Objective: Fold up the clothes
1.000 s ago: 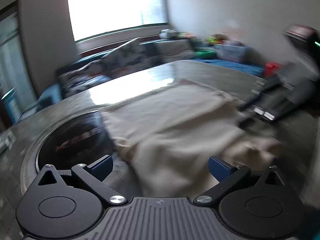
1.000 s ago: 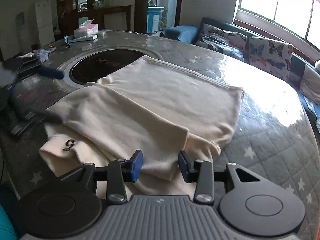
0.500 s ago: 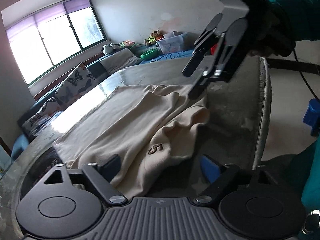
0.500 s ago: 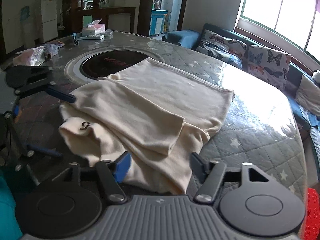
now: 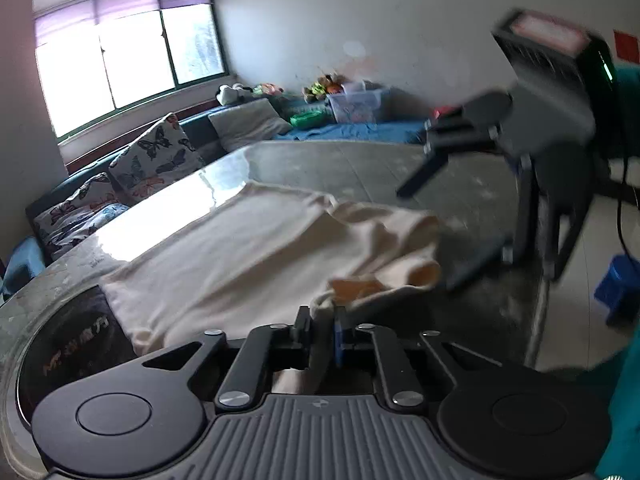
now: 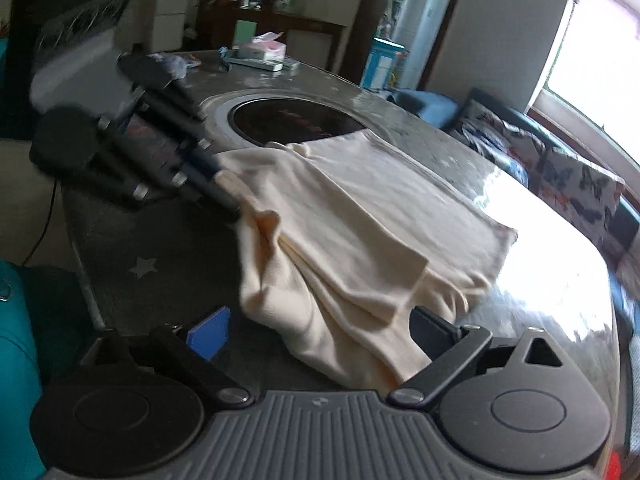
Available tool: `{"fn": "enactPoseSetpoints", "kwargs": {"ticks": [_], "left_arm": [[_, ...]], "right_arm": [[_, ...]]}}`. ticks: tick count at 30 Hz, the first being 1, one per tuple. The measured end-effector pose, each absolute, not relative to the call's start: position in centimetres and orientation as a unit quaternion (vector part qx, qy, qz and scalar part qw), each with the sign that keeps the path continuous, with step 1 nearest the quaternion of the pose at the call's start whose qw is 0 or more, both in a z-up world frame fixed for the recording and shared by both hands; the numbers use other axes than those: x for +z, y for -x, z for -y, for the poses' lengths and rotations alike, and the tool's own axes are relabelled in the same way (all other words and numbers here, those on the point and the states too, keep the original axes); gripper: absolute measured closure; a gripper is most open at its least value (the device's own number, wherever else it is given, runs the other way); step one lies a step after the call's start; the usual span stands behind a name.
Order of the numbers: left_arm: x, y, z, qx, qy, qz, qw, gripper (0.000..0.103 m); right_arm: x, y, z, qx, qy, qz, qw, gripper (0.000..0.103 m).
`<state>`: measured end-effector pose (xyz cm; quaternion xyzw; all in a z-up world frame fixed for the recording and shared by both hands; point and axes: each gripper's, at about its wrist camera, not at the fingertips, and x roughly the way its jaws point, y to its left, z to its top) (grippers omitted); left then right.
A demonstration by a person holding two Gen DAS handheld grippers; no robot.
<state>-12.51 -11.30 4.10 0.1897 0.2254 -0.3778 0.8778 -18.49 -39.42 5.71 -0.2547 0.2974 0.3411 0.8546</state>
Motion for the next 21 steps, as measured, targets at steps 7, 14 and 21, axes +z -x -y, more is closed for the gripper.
{"fn": "enactPoseSetpoints", "kwargs": {"ticks": [7,14,21], "left_arm": [[4.7,10.5,11.3,-0.374,-0.162,-0.235,0.882,0.092],[4.7,11.9,10.0,-0.373,-0.173,-0.229,0.882,0.064],[2.7,13.8,9.7,-0.35,-0.227,-0.228,0.88,0.049]], "right_arm": [[4.7,16.9,37.1,0.356,0.269,-0.296,0.845,0.055],[4.9,14.7,37.5,0.361,0.223,-0.322,0.846,0.085],[5.7,13.7,38.1,0.358,0.177,-0.332,0.855,0.094]]}}
